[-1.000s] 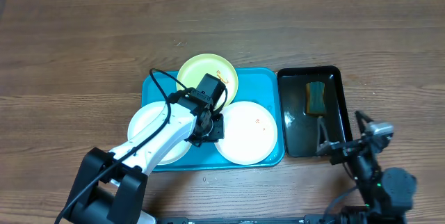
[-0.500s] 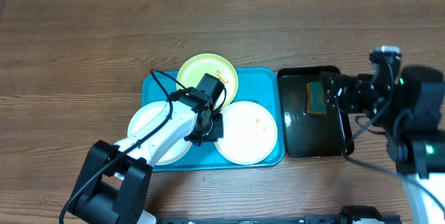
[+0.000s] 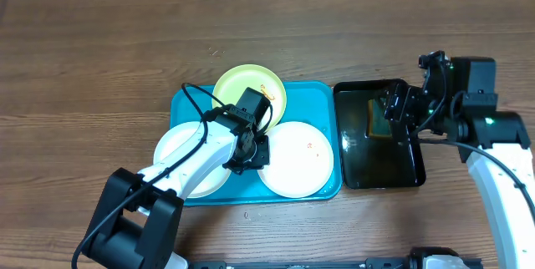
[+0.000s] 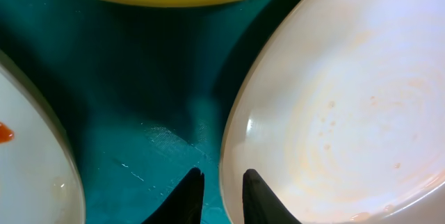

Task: Clean dirty plates on tray and stack at the side
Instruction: 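Move the right gripper to the black tray and grasp the sponge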

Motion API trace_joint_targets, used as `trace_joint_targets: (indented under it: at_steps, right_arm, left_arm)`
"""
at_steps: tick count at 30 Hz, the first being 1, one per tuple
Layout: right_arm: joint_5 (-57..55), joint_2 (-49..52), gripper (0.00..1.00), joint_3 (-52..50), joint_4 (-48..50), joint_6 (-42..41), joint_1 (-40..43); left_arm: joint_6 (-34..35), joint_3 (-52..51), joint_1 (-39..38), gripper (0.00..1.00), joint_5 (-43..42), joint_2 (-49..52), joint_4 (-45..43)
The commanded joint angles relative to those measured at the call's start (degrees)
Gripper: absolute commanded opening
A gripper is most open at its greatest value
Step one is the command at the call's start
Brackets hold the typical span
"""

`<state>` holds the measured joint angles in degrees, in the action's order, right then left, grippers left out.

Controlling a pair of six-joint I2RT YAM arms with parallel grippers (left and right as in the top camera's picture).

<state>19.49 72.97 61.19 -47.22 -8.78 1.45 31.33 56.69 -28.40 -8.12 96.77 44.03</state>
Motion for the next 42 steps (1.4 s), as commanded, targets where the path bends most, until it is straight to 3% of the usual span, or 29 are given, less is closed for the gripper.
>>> trace_joint_targets:
  at_steps: [1,19,28,42]
  right_arm:
    - [-5.0,2.3,0.8,1.9,-0.6,-0.5,0.1]
    - [-13.7,18.1,0.81,1.8,-2.0,-0.2,-3.0]
    - [-29.2,22.1,0.82,1.0,0.5,-1.8,-10.1]
    - [-25.9,29.4,0.75,-1.2,4.4,-1.8,-10.1]
  left_arm:
    - [-1.8,0.0,0.8,0.23,-1.7,1.5,-0.1]
    - [-2.6,0.5,1.0,0.24,-2.2,1.5,-0.8]
    - [-3.1,0.5,1.0,0.27,-2.2,1.5,-0.7]
    - [-3.0,0.5,1.0,0.29,-2.3,1.5,-0.6]
